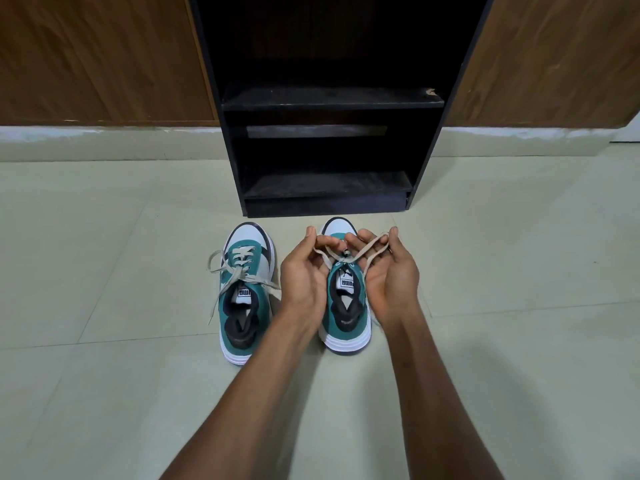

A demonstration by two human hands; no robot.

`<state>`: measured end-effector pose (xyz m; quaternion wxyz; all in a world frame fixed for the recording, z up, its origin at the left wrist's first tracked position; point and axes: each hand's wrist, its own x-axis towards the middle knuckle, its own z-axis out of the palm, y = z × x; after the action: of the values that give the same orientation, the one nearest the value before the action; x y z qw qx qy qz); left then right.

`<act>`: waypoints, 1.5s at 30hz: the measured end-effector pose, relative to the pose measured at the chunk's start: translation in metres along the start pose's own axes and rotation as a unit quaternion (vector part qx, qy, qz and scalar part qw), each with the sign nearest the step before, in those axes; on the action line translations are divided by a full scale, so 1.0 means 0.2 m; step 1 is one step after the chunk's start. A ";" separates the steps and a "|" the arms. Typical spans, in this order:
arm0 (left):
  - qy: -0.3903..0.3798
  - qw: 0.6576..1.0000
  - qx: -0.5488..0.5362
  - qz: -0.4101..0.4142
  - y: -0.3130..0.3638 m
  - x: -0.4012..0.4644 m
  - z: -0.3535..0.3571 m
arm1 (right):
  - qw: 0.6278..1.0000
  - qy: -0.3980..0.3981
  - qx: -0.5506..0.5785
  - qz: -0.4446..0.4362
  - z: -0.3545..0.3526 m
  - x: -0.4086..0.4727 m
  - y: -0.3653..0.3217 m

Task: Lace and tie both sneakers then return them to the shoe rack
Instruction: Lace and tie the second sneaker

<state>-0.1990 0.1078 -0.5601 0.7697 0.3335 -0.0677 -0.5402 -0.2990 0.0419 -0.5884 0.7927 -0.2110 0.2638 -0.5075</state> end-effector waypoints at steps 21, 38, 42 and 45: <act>0.016 0.999 0.019 0.026 0.01 0.13 -0.14 | 0.998 0.036 -0.049 0.000 -0.02 0.06 -0.05; 0.049 0.995 0.083 0.006 -0.08 0.02 -0.10 | 0.975 0.165 -0.134 -0.056 -0.07 0.13 -0.09; 0.055 0.995 0.081 0.006 -0.08 -0.01 -0.11 | 0.968 0.187 -0.155 -0.058 -0.05 0.14 -0.07; 0.062 0.995 0.074 -0.002 -0.08 -0.02 -0.11 | 0.964 0.202 -0.160 -0.061 -0.05 0.14 -0.06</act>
<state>-0.2041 0.1174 -0.5852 0.7447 0.4224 -0.0589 -0.5133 -0.3039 0.0099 -0.5953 0.6464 -0.2437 0.4831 -0.5380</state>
